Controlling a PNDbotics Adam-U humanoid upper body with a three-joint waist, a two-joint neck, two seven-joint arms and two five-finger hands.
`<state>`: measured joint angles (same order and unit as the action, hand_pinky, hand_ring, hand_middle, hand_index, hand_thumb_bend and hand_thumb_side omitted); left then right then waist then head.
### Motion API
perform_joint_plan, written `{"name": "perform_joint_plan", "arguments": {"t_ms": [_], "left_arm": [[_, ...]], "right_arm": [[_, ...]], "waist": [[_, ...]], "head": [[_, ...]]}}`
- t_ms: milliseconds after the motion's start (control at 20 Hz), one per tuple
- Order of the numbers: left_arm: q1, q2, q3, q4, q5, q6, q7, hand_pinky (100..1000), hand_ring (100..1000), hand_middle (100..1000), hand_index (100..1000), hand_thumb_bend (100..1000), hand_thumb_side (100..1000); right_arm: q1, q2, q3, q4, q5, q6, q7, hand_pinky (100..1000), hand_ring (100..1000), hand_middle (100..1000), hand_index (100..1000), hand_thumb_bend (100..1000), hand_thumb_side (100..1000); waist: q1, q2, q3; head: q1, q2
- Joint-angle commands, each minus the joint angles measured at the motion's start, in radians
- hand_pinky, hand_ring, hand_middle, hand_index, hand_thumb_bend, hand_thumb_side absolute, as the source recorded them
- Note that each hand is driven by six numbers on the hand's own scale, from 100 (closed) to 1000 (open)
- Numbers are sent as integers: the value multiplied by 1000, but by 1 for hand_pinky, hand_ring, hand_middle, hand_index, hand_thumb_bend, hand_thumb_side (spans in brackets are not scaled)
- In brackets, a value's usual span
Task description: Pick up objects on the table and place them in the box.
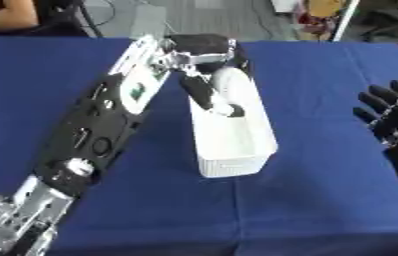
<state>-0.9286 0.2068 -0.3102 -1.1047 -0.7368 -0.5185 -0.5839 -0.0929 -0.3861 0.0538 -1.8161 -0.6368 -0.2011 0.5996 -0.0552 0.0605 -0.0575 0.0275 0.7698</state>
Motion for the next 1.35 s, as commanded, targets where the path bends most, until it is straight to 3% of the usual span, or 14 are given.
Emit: {"name": "perform_joint_plan", "arguments": {"t_ms": [50, 200, 250, 300, 350, 400, 550, 800, 900, 1050, 1100, 1350], "left_arm": [[-11, -5, -7, 6, -39, -173, -132, 100, 163, 409, 518, 100, 393], [1, -14, -21, 22, -62, -209, -121, 100, 176, 419, 537, 156, 449], [5, -18, -25, 29, -70, -219, -117, 100, 220, 442, 569, 216, 505], [11, -21, -27, 37, -77, -228, -113, 100, 284, 482, 610, 351, 624], [15, -22, -27, 43, -83, -237, -109, 306, 472, 600, 695, 573, 789], [20, -22, -24, 47, -83, -245, -101, 392, 548, 685, 778, 689, 857], [26, -15, -10, 50, -73, -260, -69, 563, 711, 813, 880, 788, 910], [36, -5, 11, 42, 14, -245, -39, 628, 763, 882, 933, 721, 944], [39, -5, 19, 35, 61, -228, -37, 634, 762, 892, 942, 632, 988], [41, -2, 28, 22, 125, -202, -12, 640, 761, 895, 944, 601, 988], [43, -2, 33, 17, 148, -193, 7, 628, 743, 892, 934, 541, 961], [47, 3, 37, -10, 252, -146, 103, 606, 726, 888, 923, 504, 929]], "right_arm": [[-10, -7, -4, -9, -4, -1, 3, 1000, 1000, 923, 1000, 150, 607], [-11, -5, -2, -9, -5, 1, 5, 1000, 1000, 923, 1000, 151, 607], [-12, -5, -1, -9, -5, 1, 5, 1000, 1000, 923, 1000, 153, 608], [-12, -4, -1, -9, -5, 1, 6, 1000, 1000, 923, 1000, 154, 608], [-12, -4, -2, -9, -5, 1, 6, 1000, 1000, 923, 1000, 152, 607], [-11, -4, -2, -9, -5, 0, 6, 1000, 1000, 923, 1000, 152, 607], [-9, -4, -4, -8, -4, -1, 4, 1000, 1000, 923, 1000, 153, 607], [-7, -3, -5, -7, -3, 0, 5, 1000, 1000, 923, 1000, 154, 606], [-6, -3, -5, -7, -3, -1, 5, 1000, 1000, 923, 1000, 155, 606], [-5, -2, -6, -7, -3, -1, 5, 1000, 1000, 923, 1000, 155, 606], [-5, -2, -6, -6, -3, -1, 5, 1000, 1000, 923, 1000, 155, 606], [-3, -1, -6, -5, -2, -1, 5, 1000, 1000, 923, 1000, 156, 606]], "waist": [[0, -8, -3], [-1, -8, -1], [-1, -7, -1], [-2, -7, -1], [-3, -7, -1], [-3, -8, -1], [-3, -8, 0], [-3, -9, 3], [-4, -9, 4], [-4, -9, 5], [-5, -9, 5], [-4, -8, 5]], "head": [[10, 0], [11, 0], [11, 0], [11, 0], [11, 0], [11, 0], [11, 0], [8, 0], [7, 0], [7, 0], [6, 0], [6, 0]]}}
